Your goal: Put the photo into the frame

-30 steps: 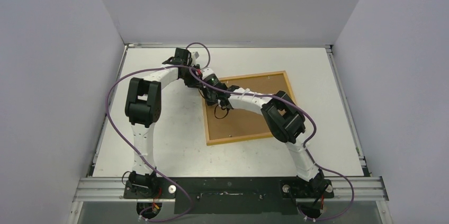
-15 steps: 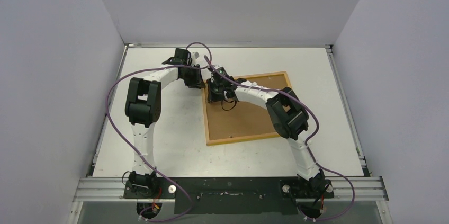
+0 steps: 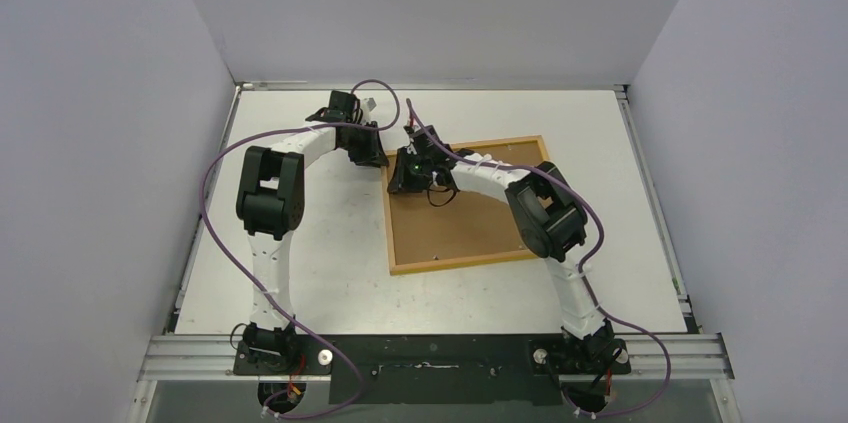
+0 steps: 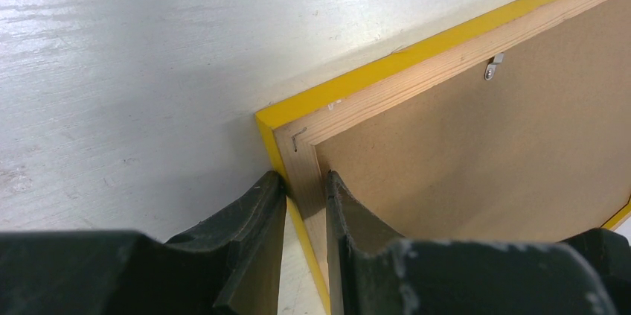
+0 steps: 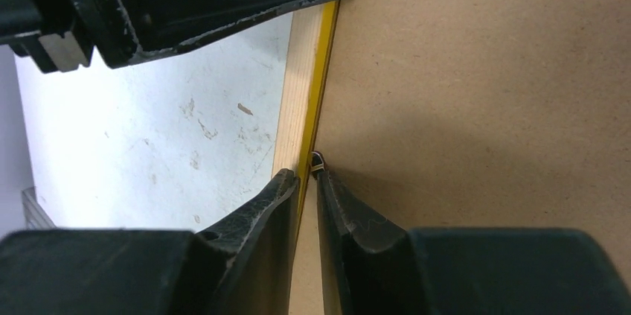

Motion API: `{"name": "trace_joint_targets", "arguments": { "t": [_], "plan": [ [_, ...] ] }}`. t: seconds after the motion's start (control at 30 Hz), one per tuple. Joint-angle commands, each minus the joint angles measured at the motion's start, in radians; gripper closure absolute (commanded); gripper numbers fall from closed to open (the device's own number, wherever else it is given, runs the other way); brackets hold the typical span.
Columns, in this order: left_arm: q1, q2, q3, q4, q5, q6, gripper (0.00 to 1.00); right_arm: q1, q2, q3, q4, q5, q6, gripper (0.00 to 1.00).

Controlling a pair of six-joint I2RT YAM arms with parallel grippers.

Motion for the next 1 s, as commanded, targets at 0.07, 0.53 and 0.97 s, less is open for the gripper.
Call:
{"name": "trace_joint_targets", "arguments": {
  "t": [0.07, 0.53, 0.97],
  "plan": [
    [-0.016, 0.099, -0.043, -0.101, 0.012, 0.024, 0.89, -0.015, -0.015, -0.015, 0.103, -0.03, 0.077, 0.86],
    [-0.018, 0.108, -0.048, -0.093, 0.018, 0.013, 0.89, 0.006, 0.017, -0.058, 0.031, 0.01, 0.056, 0.95],
    [-0.017, 0.108, -0.053, -0.095, 0.018, 0.015, 0.89, 0.0, 0.078, -0.073, 0.022, 0.03, 0.089, 0.79]
  ]
}}
